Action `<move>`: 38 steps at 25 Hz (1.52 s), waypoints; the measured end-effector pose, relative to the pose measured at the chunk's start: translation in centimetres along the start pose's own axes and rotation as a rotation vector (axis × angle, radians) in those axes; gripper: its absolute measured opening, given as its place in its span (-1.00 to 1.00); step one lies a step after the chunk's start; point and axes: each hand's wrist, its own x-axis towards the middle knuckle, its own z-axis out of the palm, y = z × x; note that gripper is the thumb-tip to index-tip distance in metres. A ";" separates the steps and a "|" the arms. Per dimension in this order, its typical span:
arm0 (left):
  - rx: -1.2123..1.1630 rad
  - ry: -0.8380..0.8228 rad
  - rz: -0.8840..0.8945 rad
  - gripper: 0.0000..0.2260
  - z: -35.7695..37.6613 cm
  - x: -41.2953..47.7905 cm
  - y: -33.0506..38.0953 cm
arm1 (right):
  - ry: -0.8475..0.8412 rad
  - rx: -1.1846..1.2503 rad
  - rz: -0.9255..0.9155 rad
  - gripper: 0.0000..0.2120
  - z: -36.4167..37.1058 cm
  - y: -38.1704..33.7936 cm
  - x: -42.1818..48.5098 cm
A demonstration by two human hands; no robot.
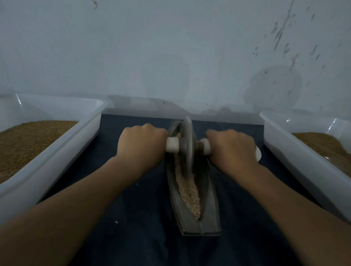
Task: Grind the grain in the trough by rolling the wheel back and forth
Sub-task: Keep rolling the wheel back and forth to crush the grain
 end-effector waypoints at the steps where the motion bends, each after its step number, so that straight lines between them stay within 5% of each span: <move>1: -0.020 -0.037 -0.030 -0.92 0.0 1.1 0.0 | -0.031 0.011 0.020 -0.88 0.3 -0.1 1.4; 5: -0.058 -0.048 -0.009 -0.94 -0.4 -0.2 -0.4 | -0.020 0.007 -0.045 -0.77 -0.1 0.4 0.6; 11: -0.008 0.158 0.163 -0.49 -2.5 -4.6 -1.0 | 0.180 -0.026 -0.182 -0.62 -2.3 1.7 -5.4; 17: -0.042 -0.036 -0.034 -0.96 0.6 1.4 -0.4 | 0.050 -0.039 -0.002 -0.82 0.9 0.0 1.6; 21: -0.050 -0.012 0.002 -0.91 -0.5 -0.4 -0.4 | 0.040 -0.026 -0.037 -0.70 0.1 0.5 -0.2; 26: -0.017 0.231 0.157 -0.53 -3.0 -5.5 -0.5 | 0.205 -0.052 -0.126 -0.51 -2.0 1.7 -6.5; 33: 0.005 -0.023 -0.014 -0.94 0.0 1.7 0.1 | 0.047 0.011 0.041 -0.83 1.3 0.2 1.2; 36: -0.011 -0.064 0.010 -0.92 -1.2 1.1 0.1 | -0.061 0.042 0.018 -0.81 0.4 0.7 0.9; 38: -0.006 0.064 0.090 -0.82 -1.5 -2.4 -0.1 | -0.006 0.012 -0.078 -0.76 -0.3 0.9 -2.4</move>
